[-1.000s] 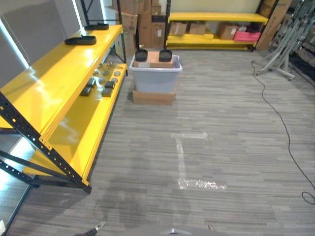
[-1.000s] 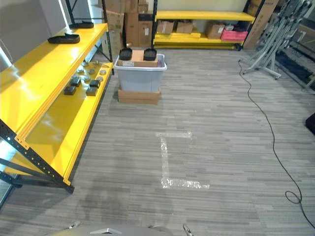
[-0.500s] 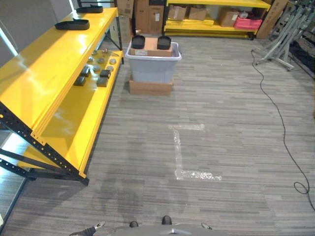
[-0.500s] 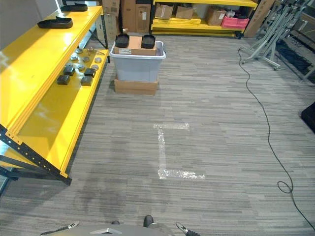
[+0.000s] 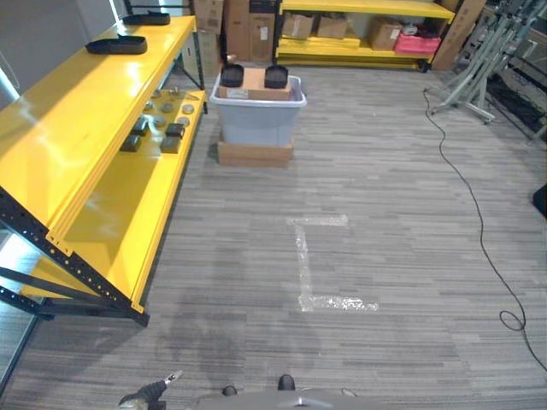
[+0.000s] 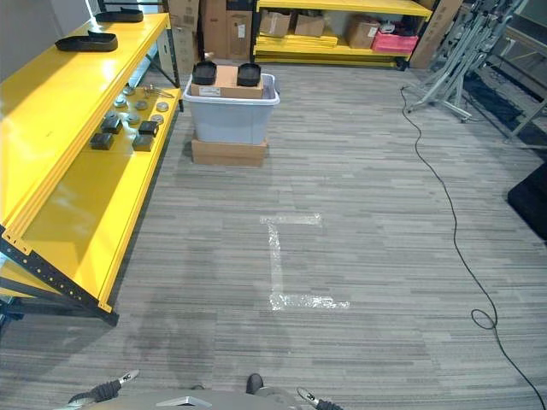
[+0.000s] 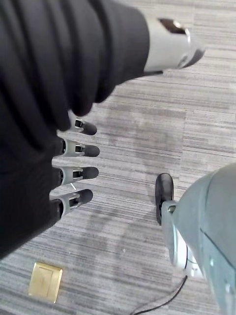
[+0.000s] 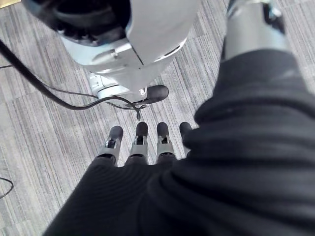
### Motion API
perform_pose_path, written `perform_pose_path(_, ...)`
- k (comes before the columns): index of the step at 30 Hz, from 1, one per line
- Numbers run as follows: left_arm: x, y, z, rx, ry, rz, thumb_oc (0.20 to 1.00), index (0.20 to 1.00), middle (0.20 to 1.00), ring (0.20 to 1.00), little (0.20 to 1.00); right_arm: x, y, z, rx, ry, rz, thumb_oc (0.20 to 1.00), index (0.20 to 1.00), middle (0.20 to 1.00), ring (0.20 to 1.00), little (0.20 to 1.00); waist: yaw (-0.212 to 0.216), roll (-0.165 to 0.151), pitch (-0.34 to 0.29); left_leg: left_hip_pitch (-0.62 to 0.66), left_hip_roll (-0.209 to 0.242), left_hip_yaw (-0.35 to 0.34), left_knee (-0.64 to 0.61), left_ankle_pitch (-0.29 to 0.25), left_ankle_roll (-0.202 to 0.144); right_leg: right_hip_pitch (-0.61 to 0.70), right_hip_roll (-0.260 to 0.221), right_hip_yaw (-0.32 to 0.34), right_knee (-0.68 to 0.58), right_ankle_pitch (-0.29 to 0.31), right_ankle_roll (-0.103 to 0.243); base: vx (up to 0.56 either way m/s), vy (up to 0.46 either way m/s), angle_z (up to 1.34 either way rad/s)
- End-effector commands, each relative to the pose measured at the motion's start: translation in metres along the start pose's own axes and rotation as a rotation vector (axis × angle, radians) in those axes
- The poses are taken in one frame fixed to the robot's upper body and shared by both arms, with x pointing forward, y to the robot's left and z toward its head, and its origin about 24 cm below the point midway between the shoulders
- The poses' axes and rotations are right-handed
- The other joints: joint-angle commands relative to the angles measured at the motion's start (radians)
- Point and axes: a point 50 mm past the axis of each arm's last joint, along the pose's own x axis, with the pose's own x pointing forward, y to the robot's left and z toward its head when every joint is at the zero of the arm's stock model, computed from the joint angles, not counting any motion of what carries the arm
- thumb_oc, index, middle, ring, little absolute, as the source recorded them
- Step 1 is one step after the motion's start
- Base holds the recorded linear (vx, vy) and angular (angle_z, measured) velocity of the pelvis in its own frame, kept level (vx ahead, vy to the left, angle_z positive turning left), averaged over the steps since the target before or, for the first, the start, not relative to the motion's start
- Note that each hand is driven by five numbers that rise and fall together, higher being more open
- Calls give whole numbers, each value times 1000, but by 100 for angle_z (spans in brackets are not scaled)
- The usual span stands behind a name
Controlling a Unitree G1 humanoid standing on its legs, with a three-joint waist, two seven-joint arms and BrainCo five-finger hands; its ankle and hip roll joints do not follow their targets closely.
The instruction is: Move parts from the plastic box to the shelf.
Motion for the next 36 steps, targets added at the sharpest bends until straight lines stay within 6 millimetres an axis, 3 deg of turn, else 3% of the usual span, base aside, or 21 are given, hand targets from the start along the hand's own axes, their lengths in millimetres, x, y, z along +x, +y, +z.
perform_pose_path(1,1,-5,13,15,-47,-15,1000,1000,1000,1000,1000,-1,-2,14,-45,-49,-15,1000,1000,1000,1000,1000,0,7,3,-8,-9,84,-3,-63,-1,54,-32,-58,5,-82,70,0,0,0)
perform_pose_path(5,0,-4,25,-85,-138,-26,1000,1000,1000,1000,1000,0,1,15,-95,-47,20,1000,1000,1000,1000,1000,3,8,4,-7,-9,82,-3,-61,-2,56,-33,-63,5,-82,70,0,0,0)
perform_pose_path(14,-2,-16,44,25,-240,-98,1000,1000,1000,1000,1000,-2,13,39,-170,-257,63,1000,1000,1000,1000,1000,1,8,8,-10,-11,69,-3,-57,0,54,-35,-57,10,-79,72,0,0,0)
perform_pose_path(19,-1,-14,42,34,-219,-90,1000,1000,1000,1000,1000,-3,11,43,-224,-254,31,1000,1000,1000,1000,1000,-2,7,10,-10,-12,74,-3,-59,3,51,-35,-54,11,-80,72,0,0,0)
perform_pose_path(27,0,-11,31,43,-172,-95,1000,1000,1000,1000,1000,-2,3,31,-181,-160,1,1000,1000,1000,1000,1000,6,2,10,-3,-13,69,-3,-62,6,55,-37,-57,15,-80,74,39,23,0)
perform_pose_path(36,-1,-17,32,80,-185,-136,1000,1000,1000,1000,1000,0,9,31,-236,-151,24,1000,1000,1000,1000,1000,14,-5,14,14,-23,72,-1,-69,21,56,-51,-53,20,-74,79,39,63,0)
